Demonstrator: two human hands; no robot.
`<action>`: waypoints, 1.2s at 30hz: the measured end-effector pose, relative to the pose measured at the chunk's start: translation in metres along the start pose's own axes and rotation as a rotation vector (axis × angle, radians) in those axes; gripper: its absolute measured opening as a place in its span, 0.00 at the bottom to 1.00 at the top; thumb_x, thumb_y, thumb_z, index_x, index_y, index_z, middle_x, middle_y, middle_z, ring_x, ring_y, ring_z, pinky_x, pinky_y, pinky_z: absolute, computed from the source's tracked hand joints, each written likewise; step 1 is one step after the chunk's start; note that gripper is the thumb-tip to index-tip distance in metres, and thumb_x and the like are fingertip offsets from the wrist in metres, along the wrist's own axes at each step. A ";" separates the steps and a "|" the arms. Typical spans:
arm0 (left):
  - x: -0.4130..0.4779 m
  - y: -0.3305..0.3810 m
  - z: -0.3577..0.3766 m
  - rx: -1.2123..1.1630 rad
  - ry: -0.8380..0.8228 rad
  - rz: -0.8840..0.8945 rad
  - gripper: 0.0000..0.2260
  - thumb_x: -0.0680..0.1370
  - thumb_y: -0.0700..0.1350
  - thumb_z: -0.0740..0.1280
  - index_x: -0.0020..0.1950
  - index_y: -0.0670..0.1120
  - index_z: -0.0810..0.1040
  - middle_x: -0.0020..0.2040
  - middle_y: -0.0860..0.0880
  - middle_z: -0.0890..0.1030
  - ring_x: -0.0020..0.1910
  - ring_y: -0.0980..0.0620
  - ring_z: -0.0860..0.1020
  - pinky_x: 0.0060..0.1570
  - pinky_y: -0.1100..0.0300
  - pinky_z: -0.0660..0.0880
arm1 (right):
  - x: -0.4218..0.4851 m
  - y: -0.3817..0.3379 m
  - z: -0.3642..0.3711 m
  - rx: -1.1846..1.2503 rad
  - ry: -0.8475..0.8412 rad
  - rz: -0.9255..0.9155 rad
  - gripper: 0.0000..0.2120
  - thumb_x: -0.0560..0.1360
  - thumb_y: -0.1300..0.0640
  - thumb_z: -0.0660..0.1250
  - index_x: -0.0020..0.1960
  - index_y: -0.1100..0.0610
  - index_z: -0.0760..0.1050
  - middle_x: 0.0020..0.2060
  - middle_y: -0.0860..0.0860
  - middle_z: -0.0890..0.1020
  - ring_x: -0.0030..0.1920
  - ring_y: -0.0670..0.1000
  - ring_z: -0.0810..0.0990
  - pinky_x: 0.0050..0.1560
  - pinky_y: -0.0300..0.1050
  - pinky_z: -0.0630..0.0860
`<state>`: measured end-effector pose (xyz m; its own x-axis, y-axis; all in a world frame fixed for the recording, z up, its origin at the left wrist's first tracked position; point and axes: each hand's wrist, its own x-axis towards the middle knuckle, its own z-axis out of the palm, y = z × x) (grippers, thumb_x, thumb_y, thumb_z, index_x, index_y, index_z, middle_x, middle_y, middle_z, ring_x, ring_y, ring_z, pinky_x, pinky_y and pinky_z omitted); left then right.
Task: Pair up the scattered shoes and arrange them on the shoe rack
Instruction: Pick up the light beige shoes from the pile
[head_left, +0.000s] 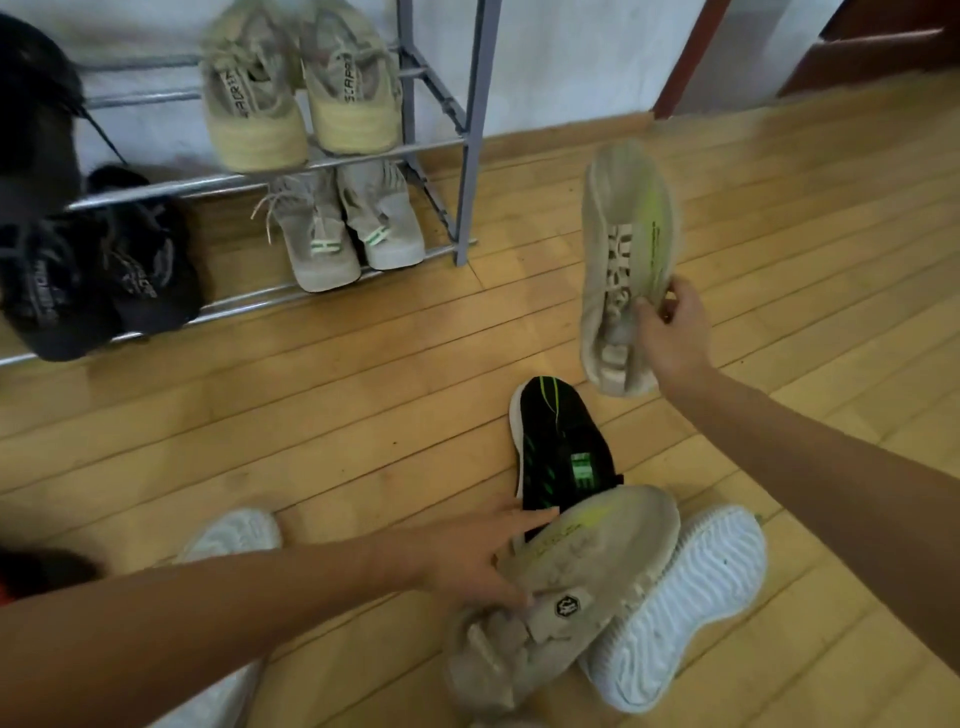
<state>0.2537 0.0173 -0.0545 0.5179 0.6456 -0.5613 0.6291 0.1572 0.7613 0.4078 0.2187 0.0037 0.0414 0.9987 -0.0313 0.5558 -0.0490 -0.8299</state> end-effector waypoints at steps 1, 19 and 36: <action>0.003 0.001 0.004 -0.062 0.023 -0.035 0.41 0.73 0.55 0.69 0.77 0.60 0.45 0.78 0.56 0.47 0.74 0.49 0.59 0.67 0.60 0.65 | 0.002 -0.006 -0.002 0.155 -0.053 0.071 0.16 0.77 0.60 0.62 0.65 0.59 0.71 0.55 0.56 0.80 0.53 0.54 0.80 0.58 0.52 0.77; -0.006 -0.003 0.008 -0.055 -0.080 0.029 0.46 0.73 0.48 0.72 0.76 0.60 0.40 0.76 0.52 0.60 0.70 0.52 0.66 0.63 0.62 0.67 | -0.033 -0.008 0.019 0.423 -0.518 0.350 0.15 0.78 0.62 0.63 0.64 0.56 0.73 0.49 0.51 0.83 0.49 0.50 0.81 0.56 0.48 0.77; -0.012 -0.002 -0.008 -0.041 -0.104 0.082 0.44 0.72 0.45 0.74 0.76 0.61 0.48 0.77 0.56 0.55 0.74 0.55 0.57 0.69 0.61 0.61 | -0.034 -0.009 0.021 0.392 -0.551 0.358 0.15 0.77 0.62 0.63 0.64 0.56 0.74 0.51 0.52 0.83 0.52 0.52 0.81 0.63 0.53 0.74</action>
<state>0.2411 0.0155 -0.0468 0.6255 0.5768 -0.5255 0.5591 0.1385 0.8175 0.3839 0.1859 0.0009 -0.3134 0.7925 -0.5232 0.2472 -0.4638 -0.8507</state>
